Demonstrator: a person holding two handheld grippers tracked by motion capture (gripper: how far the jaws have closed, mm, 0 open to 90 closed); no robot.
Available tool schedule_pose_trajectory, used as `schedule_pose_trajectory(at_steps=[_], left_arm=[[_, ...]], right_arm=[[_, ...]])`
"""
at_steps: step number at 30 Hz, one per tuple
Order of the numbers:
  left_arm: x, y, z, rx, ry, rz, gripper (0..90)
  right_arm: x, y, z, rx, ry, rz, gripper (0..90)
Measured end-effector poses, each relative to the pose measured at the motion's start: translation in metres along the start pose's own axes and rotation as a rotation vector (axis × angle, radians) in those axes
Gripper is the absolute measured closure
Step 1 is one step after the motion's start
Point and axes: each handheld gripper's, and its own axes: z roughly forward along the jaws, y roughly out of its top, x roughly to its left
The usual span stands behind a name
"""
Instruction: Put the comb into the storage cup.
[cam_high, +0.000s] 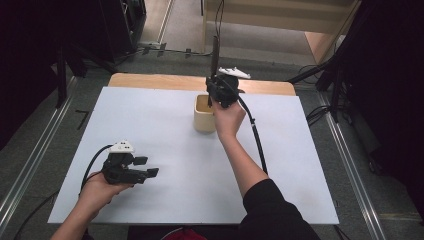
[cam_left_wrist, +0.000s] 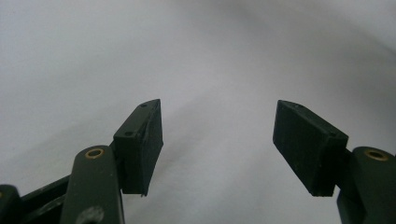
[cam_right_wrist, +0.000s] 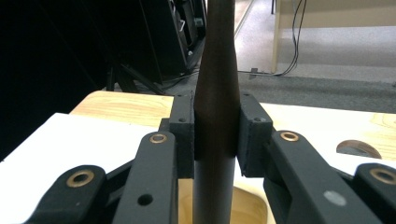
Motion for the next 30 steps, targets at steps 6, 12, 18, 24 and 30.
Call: schedule_pose_trajectory(at_steps=[6,12,18,24,30], left_arm=[[-0.001,0.000,0.000,-0.003,-0.002,-0.001,34.4],[-0.002,0.000,0.001,0.003,-0.002,0.005,34.3],[-0.002,0.000,0.001,0.005,-0.003,0.007,34.3],[-0.002,0.000,0.001,0.005,-0.004,0.010,34.4],[-0.002,0.000,0.001,0.004,-0.003,0.010,34.3]], right_arm=[[0.000,-0.008,0.002,-0.006,0.001,-0.005,69.9],[-0.002,-0.018,0.003,-0.005,-0.003,-0.002,69.9],[-0.004,-0.024,0.004,-0.006,-0.007,-0.010,69.8],[-0.004,-0.031,0.005,-0.008,-0.005,-0.027,69.7],[-0.005,-0.037,0.007,-0.012,-0.003,-0.028,69.5]])
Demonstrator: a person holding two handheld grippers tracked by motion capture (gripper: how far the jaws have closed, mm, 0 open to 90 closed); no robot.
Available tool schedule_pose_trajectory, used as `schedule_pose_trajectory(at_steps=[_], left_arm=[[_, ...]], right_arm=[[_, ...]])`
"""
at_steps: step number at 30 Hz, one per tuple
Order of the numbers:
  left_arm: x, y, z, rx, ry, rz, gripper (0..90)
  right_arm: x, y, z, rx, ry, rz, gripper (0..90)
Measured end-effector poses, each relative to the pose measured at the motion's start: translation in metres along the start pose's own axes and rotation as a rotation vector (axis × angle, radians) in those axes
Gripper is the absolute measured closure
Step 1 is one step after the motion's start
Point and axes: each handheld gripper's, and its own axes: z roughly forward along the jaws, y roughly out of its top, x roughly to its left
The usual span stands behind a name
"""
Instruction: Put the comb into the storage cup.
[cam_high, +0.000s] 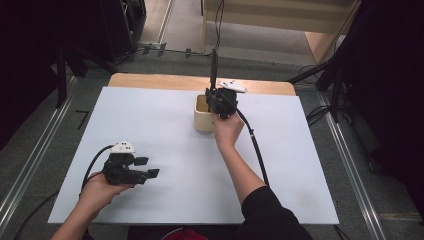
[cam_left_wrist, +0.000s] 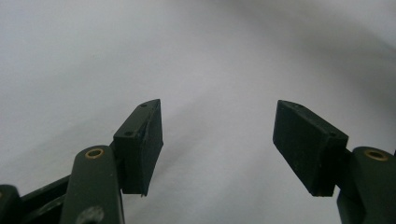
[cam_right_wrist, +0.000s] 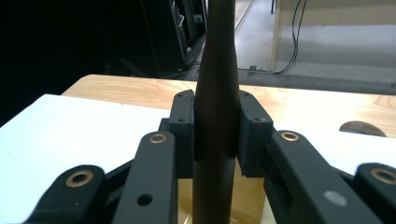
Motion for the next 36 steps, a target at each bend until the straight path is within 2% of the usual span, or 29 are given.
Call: schedule_pose_trajectory(at_steps=[3,5,7,8,11,14,19,23,29,36], left_arm=[[0.000,0.000,0.000,0.000,0.000,0.000,34.4],[0.000,0.000,0.000,0.000,0.000,0.001,34.3],[0.000,0.000,0.000,0.000,0.001,0.000,34.4],[0.000,0.000,0.000,0.001,0.001,0.001,34.4],[0.000,0.000,0.000,0.003,0.002,0.002,34.4],[-0.001,0.000,0.001,0.002,0.001,0.002,34.4],[0.000,0.000,0.001,0.005,0.002,0.002,34.3],[0.000,0.000,0.001,0.006,0.002,0.003,34.4],[-0.001,0.000,0.002,0.006,0.004,-0.001,34.3],[-0.001,0.000,0.002,0.007,0.003,0.000,34.3]], right_arm=[[0.000,-0.001,0.000,-0.007,0.006,-0.004,68.0],[0.000,-0.001,-0.002,-0.032,0.021,-0.010,56.3],[0.000,-0.002,-0.002,-0.059,0.050,-0.045,39.3],[0.000,-0.002,-0.002,-0.062,0.061,-0.060,34.8],[0.001,-0.001,-0.005,-0.047,0.034,-0.117,26.1],[0.001,-0.002,-0.005,-0.020,0.008,-0.134,17.7],[-0.001,-0.004,-0.008,0.004,0.031,-0.143,15.5],[-0.004,-0.006,-0.013,0.013,0.057,-0.126,15.1],[-0.010,-0.011,-0.017,0.048,0.066,-0.110,13.7],[-0.013,-0.018,-0.024,0.051,0.083,-0.111,13.7]])
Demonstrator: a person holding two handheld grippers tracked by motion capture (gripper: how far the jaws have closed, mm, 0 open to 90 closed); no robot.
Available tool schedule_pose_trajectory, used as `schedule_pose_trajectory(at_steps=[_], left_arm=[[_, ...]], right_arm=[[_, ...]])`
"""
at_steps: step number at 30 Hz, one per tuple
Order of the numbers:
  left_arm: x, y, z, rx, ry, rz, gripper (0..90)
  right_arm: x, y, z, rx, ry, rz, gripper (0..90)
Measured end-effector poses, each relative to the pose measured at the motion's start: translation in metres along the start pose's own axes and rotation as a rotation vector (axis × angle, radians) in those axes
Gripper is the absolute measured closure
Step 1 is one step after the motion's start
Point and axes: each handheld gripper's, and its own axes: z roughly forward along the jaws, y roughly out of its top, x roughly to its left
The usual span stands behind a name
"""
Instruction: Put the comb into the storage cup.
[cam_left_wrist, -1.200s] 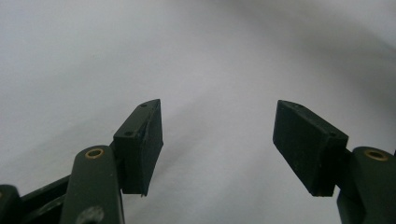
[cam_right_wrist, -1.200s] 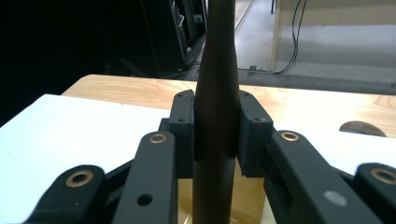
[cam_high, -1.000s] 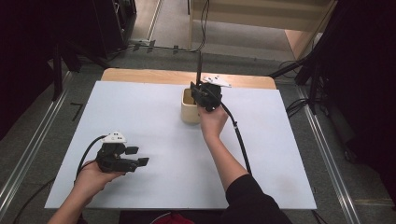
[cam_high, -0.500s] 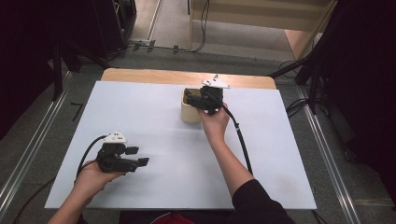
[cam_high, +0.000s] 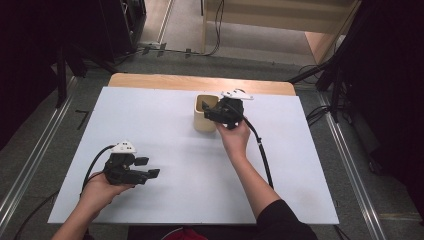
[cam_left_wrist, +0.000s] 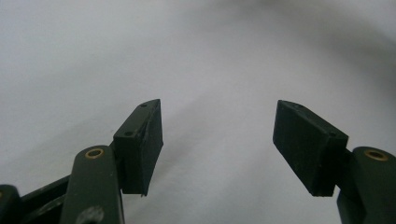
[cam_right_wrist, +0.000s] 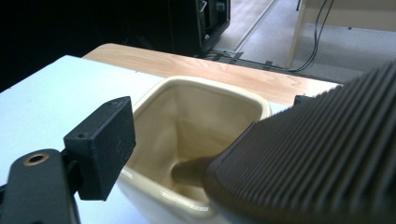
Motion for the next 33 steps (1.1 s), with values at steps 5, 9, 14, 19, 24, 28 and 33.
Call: schedule_pose_trajectory(at_steps=[5,9,14,19,24,28,33], left_arm=[[0.000,0.000,0.000,0.001,0.003,-0.001,34.3],[0.000,0.000,0.000,-0.003,0.002,-0.001,34.3],[0.000,0.001,0.000,-0.002,0.003,-0.001,34.3],[0.000,0.001,0.000,-0.002,0.005,-0.002,34.3],[0.000,0.001,0.000,-0.003,0.004,-0.002,34.3],[0.000,0.001,0.000,-0.004,0.004,-0.001,34.3],[0.001,0.002,0.001,-0.002,0.000,0.000,34.4]], right_arm=[[-0.002,-0.004,-0.005,0.011,0.011,0.003,13.6],[-0.003,-0.007,-0.011,0.019,0.019,-0.001,13.6],[-0.004,-0.008,-0.018,0.036,0.041,-0.003,13.6],[-0.005,-0.009,-0.026,0.042,0.049,-0.013,13.6],[-0.003,-0.014,-0.033,0.037,0.055,-0.017,13.7],[-0.003,-0.020,-0.038,0.042,0.060,-0.020,13.7],[-0.003,-0.029,-0.043,0.057,0.072,-0.021,13.7]])
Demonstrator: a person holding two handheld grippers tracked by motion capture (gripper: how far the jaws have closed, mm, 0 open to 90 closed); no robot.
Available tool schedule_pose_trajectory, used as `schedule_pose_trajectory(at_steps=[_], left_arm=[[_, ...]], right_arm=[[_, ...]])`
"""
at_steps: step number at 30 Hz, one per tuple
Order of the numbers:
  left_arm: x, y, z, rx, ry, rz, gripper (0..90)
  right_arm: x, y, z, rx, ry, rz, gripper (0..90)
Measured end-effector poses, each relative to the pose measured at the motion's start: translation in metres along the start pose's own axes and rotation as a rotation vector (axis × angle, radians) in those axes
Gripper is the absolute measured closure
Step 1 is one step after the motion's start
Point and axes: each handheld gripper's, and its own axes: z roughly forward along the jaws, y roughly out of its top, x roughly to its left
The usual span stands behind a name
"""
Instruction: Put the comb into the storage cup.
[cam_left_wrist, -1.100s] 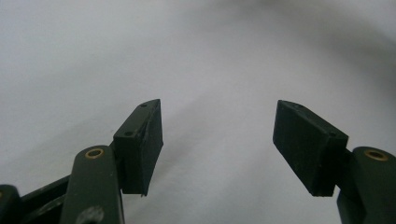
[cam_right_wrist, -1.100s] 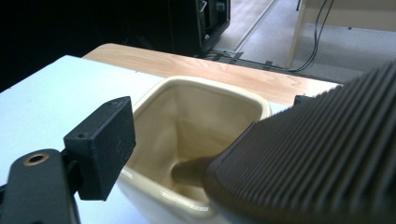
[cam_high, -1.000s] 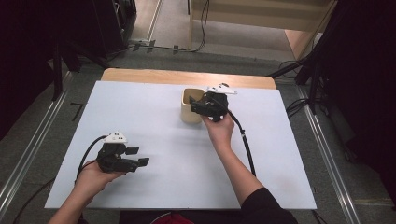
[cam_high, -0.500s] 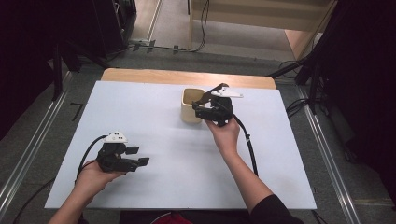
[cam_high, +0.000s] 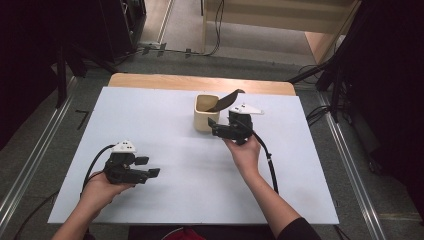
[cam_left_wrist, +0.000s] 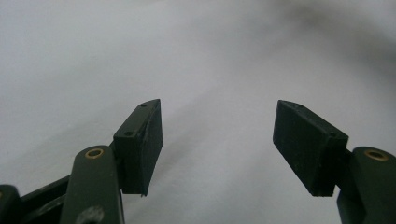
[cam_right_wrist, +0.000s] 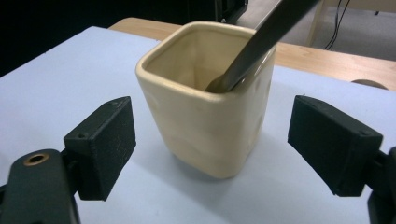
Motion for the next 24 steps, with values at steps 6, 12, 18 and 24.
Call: schedule_pose_trajectory(at_steps=[6,12,18,24], left_arm=[[0.000,0.001,0.002,0.008,-0.001,0.000,34.3],[0.000,0.001,0.003,0.006,-0.003,0.000,34.3],[0.001,0.002,0.003,0.005,-0.001,0.001,34.3],[0.001,0.002,0.003,0.002,-0.003,0.003,34.4]], right_arm=[[0.002,-0.010,-0.004,0.011,0.026,0.002,13.7],[0.001,-0.017,-0.011,0.009,0.050,0.009,13.6],[0.002,-0.022,-0.014,0.043,0.042,-0.007,13.7],[-0.002,-0.030,-0.024,0.033,0.086,0.002,13.9]])
